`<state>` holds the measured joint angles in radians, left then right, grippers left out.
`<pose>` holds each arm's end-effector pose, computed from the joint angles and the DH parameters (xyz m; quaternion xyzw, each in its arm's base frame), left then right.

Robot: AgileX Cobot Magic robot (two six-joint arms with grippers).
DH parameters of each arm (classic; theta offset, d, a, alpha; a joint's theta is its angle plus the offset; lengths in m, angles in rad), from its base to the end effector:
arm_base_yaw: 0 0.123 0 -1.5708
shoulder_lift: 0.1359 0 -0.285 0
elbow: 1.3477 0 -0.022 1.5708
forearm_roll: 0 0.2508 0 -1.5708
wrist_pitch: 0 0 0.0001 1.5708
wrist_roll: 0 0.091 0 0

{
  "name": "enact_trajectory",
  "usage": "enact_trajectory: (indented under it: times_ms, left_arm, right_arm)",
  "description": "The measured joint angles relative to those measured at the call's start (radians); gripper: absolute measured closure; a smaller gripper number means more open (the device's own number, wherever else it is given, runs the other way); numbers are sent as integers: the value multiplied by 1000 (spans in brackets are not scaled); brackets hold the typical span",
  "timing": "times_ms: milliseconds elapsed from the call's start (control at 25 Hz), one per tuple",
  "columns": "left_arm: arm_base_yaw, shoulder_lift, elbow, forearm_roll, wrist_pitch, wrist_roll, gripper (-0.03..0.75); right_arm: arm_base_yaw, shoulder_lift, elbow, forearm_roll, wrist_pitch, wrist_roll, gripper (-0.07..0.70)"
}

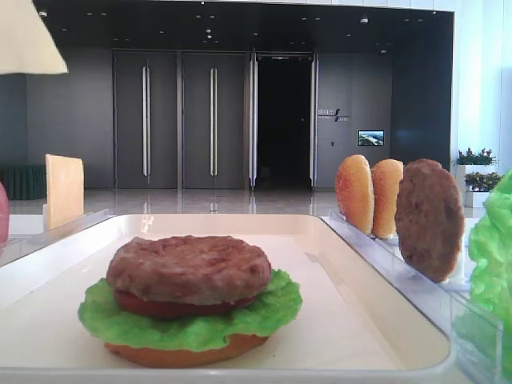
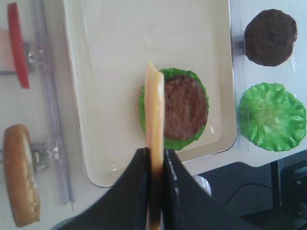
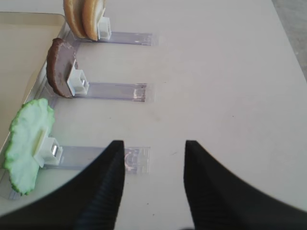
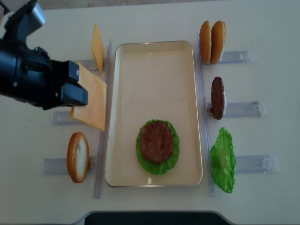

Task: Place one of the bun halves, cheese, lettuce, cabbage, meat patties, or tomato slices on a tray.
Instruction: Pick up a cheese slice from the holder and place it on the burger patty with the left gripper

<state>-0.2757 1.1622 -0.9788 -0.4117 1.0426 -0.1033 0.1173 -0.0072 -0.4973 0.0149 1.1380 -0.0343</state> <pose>0.1970 -0.0884 0.3191 0.0198 0.9580 -0.2306 0.1694 -0.0091 0.0002 0.2704 -0.0666 0.8691 0.0278 0.4894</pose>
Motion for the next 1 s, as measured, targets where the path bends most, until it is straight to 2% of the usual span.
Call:
enact_trajectory:
  times_ms: [160, 280, 400, 480, 720, 1000]
  left_arm:
    - [-134, 80, 0, -15, -93, 5, 681]
    - [-271, 157, 0, -59, -201, 5, 681]
    - [-349, 228, 0, -114, -294, 5, 682]
    - [-367, 276, 0, -135, -327, 7, 682]
    - [-370, 310, 2, -179, -364, 50, 682]
    - [-370, 320, 2, -336, -383, 203, 682]
  right_arm:
    - [0, 0, 0, -1, 0, 0, 318]
    - [0, 0, 0, 0, 0, 0, 318]
    - [0, 0, 0, 0, 0, 0, 318]
    - [0, 0, 0, 0, 0, 0, 318]
    - [0, 0, 0, 0, 0, 0, 318]
    - [0, 0, 0, 0, 0, 0, 318]
